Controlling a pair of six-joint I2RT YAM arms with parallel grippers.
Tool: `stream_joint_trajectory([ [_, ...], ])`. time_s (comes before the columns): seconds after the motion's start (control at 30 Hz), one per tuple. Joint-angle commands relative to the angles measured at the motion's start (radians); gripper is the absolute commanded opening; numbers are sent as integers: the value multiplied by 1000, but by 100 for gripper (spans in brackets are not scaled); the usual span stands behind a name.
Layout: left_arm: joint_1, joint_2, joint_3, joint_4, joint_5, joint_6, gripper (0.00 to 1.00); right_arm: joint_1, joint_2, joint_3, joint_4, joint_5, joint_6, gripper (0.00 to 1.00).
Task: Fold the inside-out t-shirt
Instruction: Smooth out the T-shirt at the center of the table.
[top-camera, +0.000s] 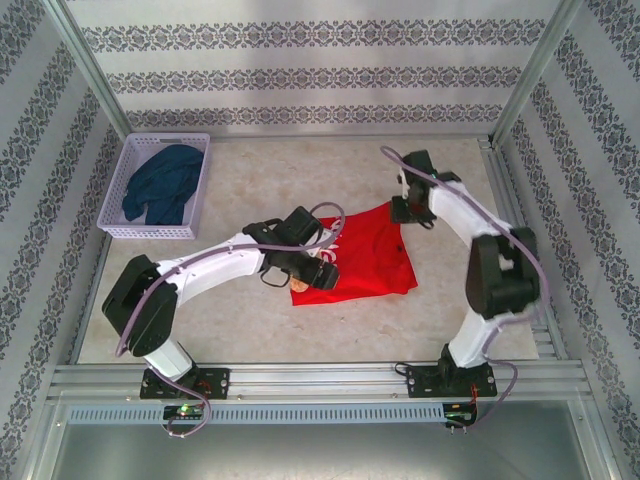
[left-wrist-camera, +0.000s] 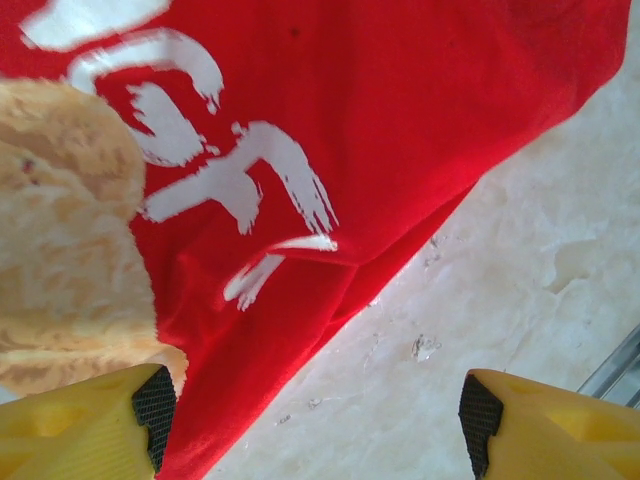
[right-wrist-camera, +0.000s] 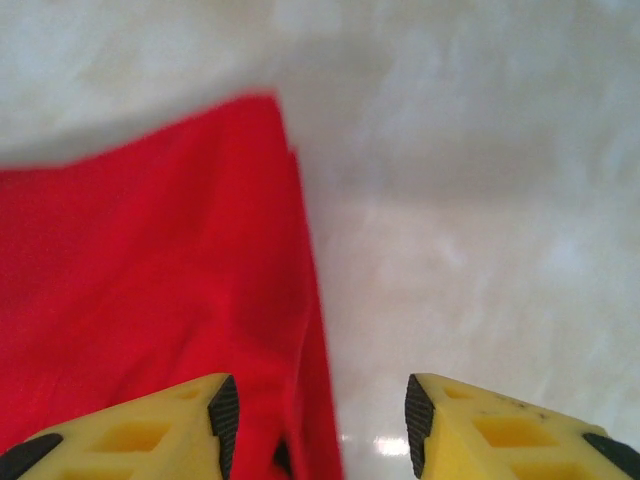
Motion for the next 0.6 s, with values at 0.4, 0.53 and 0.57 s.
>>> stream_joint_trajectory([
  [0.4, -27, 54, -65, 103, -38, 42, 51, 25, -183, -368, 70, -106, 211, 36],
  [0.53, -33, 100, -48, 106, -24, 58, 40, 17, -180, -335, 42, -68, 195, 19],
  [0.57, -38, 106, -45, 106, -17, 65, 37, 15, -183, -329, 34, -60, 190, 16],
])
